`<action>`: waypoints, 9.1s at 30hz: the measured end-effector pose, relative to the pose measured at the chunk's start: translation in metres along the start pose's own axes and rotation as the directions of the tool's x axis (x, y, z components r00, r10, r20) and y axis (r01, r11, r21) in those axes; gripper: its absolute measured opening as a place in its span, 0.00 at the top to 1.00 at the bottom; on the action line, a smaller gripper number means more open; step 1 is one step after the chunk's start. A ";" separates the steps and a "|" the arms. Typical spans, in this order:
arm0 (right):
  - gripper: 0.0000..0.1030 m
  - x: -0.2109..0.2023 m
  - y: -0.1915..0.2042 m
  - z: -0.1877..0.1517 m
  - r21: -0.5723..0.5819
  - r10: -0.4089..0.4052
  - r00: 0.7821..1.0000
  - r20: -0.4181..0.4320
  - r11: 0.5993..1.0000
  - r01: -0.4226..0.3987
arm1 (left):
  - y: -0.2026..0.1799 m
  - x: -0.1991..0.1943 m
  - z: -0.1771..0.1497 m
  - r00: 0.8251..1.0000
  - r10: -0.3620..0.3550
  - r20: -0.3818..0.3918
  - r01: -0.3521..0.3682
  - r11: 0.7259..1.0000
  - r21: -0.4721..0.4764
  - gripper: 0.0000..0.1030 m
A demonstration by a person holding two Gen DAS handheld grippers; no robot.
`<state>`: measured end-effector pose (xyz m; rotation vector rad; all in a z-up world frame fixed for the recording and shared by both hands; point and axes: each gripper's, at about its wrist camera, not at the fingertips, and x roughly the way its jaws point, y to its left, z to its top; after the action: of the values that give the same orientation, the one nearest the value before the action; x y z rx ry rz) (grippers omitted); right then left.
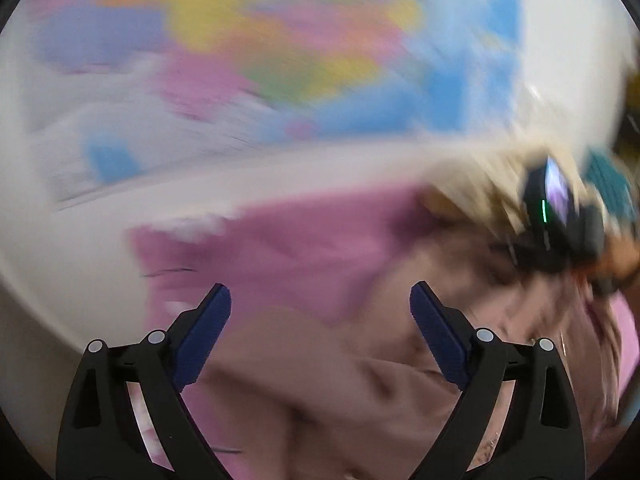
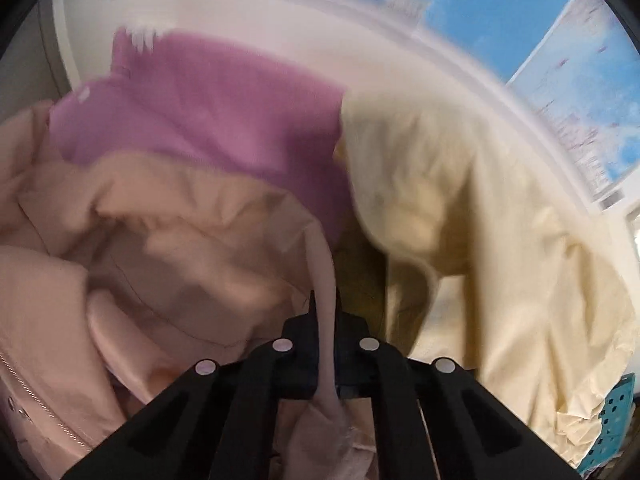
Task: Fold large clothes
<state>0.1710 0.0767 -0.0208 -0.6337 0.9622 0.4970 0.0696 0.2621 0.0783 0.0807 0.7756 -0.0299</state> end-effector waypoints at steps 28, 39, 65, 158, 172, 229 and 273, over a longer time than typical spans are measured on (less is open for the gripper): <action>0.17 -0.116 -0.020 -0.024 0.196 -0.121 0.883 0.453 0.980 0.033 | 0.044 0.078 0.040 0.987 0.159 0.003 -0.159 0.984 -0.085 0.17; 0.23 -0.003 0.082 -0.051 -0.006 0.239 0.966 0.103 0.971 -0.239 | 0.056 0.021 -0.104 0.994 -0.081 -0.076 0.067 0.983 -0.170 0.15; 0.26 -0.073 0.039 -0.033 0.165 0.016 0.967 0.255 0.984 -0.060 | -0.006 0.056 -0.142 0.912 -0.357 -0.202 0.339 0.933 -0.119 0.13; 0.13 -0.295 -0.046 -0.314 0.226 0.273 0.833 0.481 0.880 -0.419 | 0.004 -0.192 -0.154 0.964 -0.154 0.218 0.122 0.981 0.152 0.11; 0.39 -0.114 -0.077 -0.074 0.299 0.082 0.956 0.281 0.939 -0.168 | -0.024 0.073 -0.023 0.994 0.032 -0.101 -0.028 0.999 0.039 0.33; 1.00 -0.017 -0.052 0.010 0.133 0.002 0.985 0.172 0.991 -0.025 | -0.066 0.165 0.032 0.993 -0.075 -0.089 0.089 0.982 0.169 0.55; 0.95 -0.228 -0.116 -0.351 0.661 -0.381 0.924 0.028 0.701 0.269 | -0.202 0.039 -0.070 0.952 -0.291 -0.096 0.306 0.920 0.246 0.25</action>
<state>-0.0731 -0.2736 0.0612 -0.1117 0.7699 -0.1235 0.0365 0.0667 -0.0114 0.2108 0.8333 -0.4225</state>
